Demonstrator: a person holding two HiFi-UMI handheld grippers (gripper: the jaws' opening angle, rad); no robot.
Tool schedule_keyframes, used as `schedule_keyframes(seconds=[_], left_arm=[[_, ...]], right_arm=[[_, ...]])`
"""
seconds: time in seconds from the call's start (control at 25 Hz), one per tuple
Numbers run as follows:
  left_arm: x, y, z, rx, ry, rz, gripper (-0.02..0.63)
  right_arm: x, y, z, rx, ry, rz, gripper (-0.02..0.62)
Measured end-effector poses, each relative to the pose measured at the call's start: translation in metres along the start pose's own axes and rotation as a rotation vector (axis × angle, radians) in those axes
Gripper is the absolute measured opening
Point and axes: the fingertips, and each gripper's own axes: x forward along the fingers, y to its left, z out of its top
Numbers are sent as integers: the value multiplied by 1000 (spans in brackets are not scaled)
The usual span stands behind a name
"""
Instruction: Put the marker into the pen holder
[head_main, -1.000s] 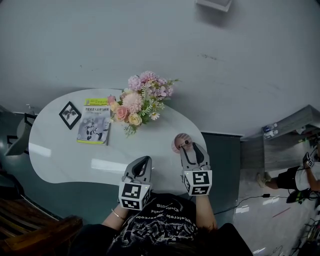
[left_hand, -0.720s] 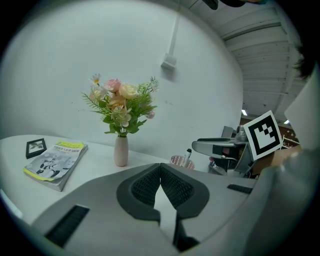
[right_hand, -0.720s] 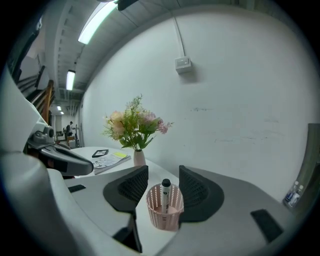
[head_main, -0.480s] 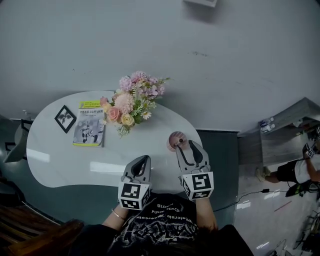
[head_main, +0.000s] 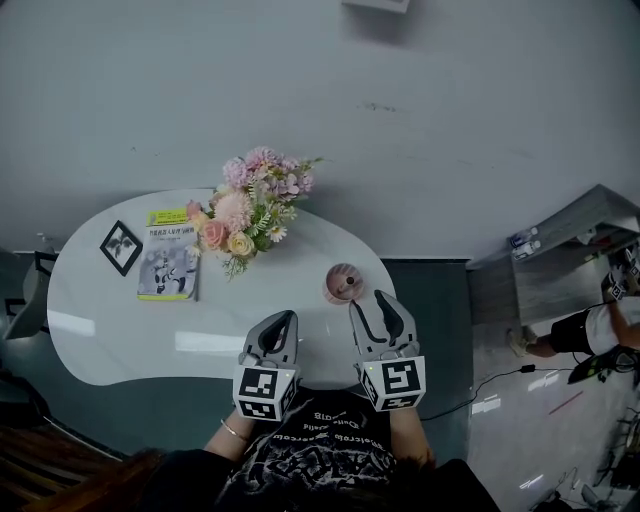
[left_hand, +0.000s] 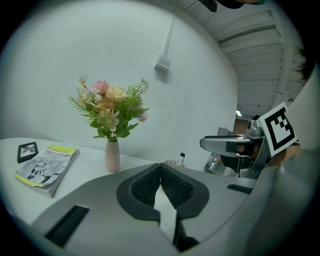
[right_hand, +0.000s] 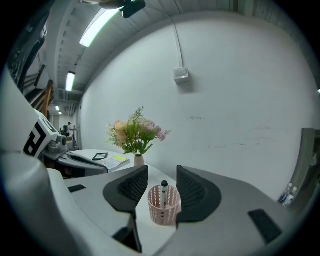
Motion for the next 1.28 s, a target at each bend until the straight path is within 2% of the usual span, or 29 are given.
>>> schedule_keyframes(seconds=[0.56,0.76,0.88,1.0,1.28], left_arm=[[2,-18,4,29,-16,-40,23],[1,-22,3,29,-14,-49,23],[1,-26,4,37,-17,-62,23],[1,-30,5,40,-20,-71,23],[1,-38,5,61,-25,-94,23]], right_arm=[[-14,7,-17,12,33,7,184],[-17,8,-20,0,44,-2,127],[-16,11,-22,-12,55,4,124],[-16,11,-21,-5,52,-6,77],[-16,13,-23,-15,50,0,38]])
